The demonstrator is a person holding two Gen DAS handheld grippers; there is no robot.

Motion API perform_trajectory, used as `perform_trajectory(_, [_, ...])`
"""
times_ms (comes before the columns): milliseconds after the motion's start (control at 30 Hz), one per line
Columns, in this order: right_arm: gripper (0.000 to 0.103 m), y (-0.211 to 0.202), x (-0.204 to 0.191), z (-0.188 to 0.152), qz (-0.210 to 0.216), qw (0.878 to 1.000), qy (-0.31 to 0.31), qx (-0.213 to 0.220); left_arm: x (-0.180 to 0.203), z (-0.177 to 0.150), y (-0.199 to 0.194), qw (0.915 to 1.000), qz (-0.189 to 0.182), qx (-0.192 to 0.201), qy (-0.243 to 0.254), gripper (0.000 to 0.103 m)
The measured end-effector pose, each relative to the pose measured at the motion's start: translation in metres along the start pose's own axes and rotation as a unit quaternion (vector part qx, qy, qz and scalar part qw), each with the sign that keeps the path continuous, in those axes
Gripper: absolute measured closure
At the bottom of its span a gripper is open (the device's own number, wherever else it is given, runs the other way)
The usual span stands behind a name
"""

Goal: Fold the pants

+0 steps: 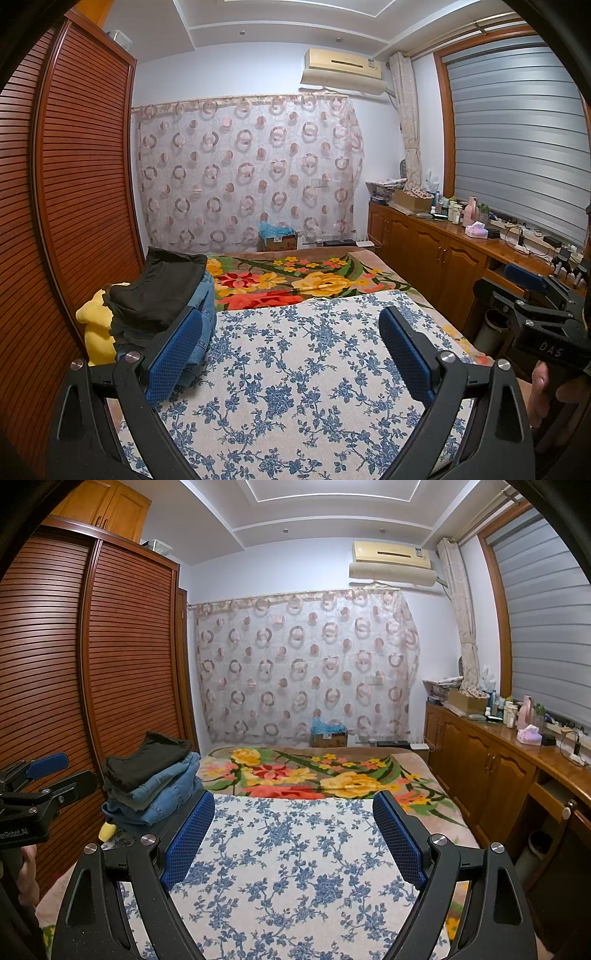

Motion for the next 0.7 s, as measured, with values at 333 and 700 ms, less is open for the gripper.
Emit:
perform_trajectory(333, [0.014,0.0008,-0.0003,-0.0005,0.002,1.0,0.0,-0.001,-0.0001,-0.0004,0.0,1.0,0.0,0.0,0.0,0.006])
perform_trajectory(700, [0.014,0.0008,0.0002,-0.0021,0.002,1.0,0.0,-0.001,-0.0003,-0.0003,0.0001,1.0,0.0,-0.001,0.0,0.006])
Point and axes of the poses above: each gripper's, at about its wrist camera, not at the fingertips, and y roughly the way its jaws point, x to its right, z to its top, the point moved 9 cm from there along y, roughly the way its jaws point, and after that the axes turned 7 degrees about z, right-handed, at the moved point
